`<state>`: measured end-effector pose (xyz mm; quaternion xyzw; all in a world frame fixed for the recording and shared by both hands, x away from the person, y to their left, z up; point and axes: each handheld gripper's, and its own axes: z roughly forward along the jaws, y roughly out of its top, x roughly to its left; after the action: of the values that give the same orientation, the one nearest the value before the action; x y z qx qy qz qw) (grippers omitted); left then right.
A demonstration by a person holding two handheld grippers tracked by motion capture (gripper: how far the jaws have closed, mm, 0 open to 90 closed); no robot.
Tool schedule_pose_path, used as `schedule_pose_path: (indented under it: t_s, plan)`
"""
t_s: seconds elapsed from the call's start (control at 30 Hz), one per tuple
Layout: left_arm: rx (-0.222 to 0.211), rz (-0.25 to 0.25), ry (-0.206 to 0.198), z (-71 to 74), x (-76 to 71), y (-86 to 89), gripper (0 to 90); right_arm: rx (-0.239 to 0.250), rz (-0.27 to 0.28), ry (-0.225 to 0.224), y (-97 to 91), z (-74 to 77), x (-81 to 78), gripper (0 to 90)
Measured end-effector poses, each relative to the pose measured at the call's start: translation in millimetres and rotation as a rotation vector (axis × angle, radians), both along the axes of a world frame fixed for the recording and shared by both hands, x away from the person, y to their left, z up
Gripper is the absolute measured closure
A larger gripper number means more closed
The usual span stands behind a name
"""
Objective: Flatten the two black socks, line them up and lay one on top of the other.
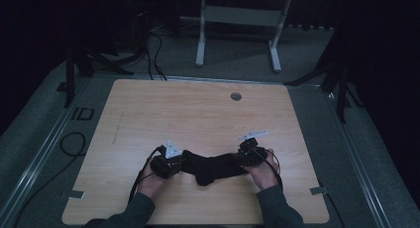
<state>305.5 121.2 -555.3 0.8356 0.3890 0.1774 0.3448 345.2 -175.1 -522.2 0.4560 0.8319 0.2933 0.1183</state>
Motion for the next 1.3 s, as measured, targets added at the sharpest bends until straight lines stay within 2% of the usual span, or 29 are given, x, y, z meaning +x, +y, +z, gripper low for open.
schedule_pose_path:
  t_s: [0.1, 0.23, 0.43, 0.53, 0.6, 0.7, 0.8, 0.97, 1.3]
  plan:
    - [0.000, 0.000, -0.001, -0.1, -0.2, -0.1, 79.1, -0.023, -0.023, -0.002, -0.3, -8.2, -1.5, 55.6]
    - [0.000, 0.001, -0.002, -0.1, -0.3, -0.1, 79.0, -0.036, -0.020, 0.026, 1.3, -15.4, -0.5, 55.9]
    - [0.002, 0.001, -0.002, -0.1, -0.4, -0.4, 79.0, -0.003, -0.031, 0.051, 0.0, -19.9, 1.1, 58.1]
    - [0.002, 0.001, -0.002, -0.1, -0.4, -0.4, 79.0, 0.011, -0.034, 0.052, -0.6, -20.8, 0.9, 62.6]
    - [0.002, 0.001, -0.003, -0.1, -0.4, -0.4, 79.1, 0.035, -0.020, 0.059, -0.7, -21.1, 0.5, 72.2]
    - [0.002, 0.001, -0.003, -0.2, -0.5, -0.5, 79.0, 0.042, -0.009, 0.052, 0.6, -20.6, -0.7, 79.7]
    - [-0.001, 0.002, -0.002, -0.3, -0.3, -0.4, 79.0, 0.037, -0.012, 0.026, 1.9, -18.8, -3.0, 83.6]
    - [-0.003, 0.004, 0.000, -0.4, -0.3, -0.5, 79.0, 0.039, -0.011, 0.007, 2.1, -15.9, -5.3, 85.0]
    - [-0.008, 0.005, 0.000, -0.7, -0.3, -0.7, 79.0, 0.068, 0.003, -0.033, 2.0, -0.9, -12.8, 85.6]
